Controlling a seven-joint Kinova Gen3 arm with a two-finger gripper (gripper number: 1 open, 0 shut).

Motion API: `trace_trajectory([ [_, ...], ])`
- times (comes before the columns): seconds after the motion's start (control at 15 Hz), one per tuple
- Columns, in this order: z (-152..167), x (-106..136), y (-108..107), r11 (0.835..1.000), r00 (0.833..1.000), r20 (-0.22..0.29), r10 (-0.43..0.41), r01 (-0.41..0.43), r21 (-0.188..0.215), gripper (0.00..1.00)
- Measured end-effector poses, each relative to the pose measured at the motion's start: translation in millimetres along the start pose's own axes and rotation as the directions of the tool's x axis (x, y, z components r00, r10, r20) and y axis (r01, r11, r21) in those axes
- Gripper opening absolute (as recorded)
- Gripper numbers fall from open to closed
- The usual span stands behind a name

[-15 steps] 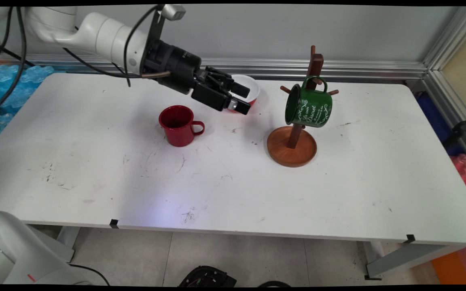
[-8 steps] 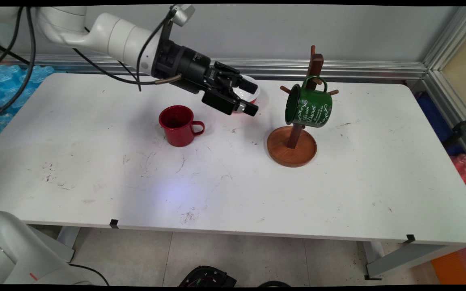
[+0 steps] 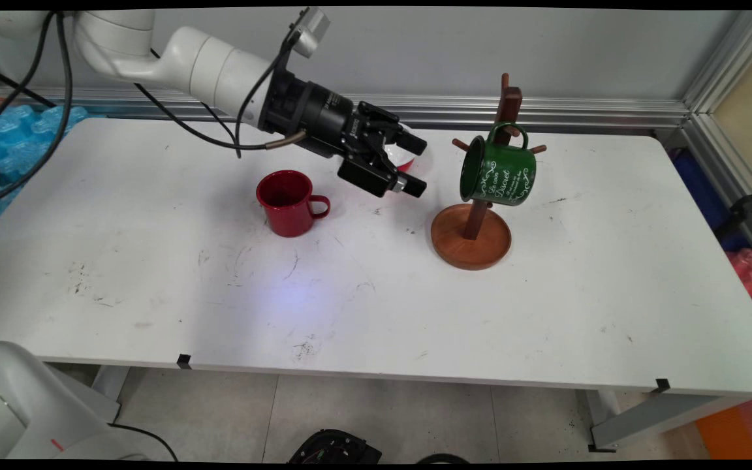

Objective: Pick up the green mug from the rack

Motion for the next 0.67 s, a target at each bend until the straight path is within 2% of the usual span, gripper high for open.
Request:
trace_trajectory([
  [0.67,29,-10,6,1.000,0.999,0.019,-0.026,0.025,0.017,1.00],
])
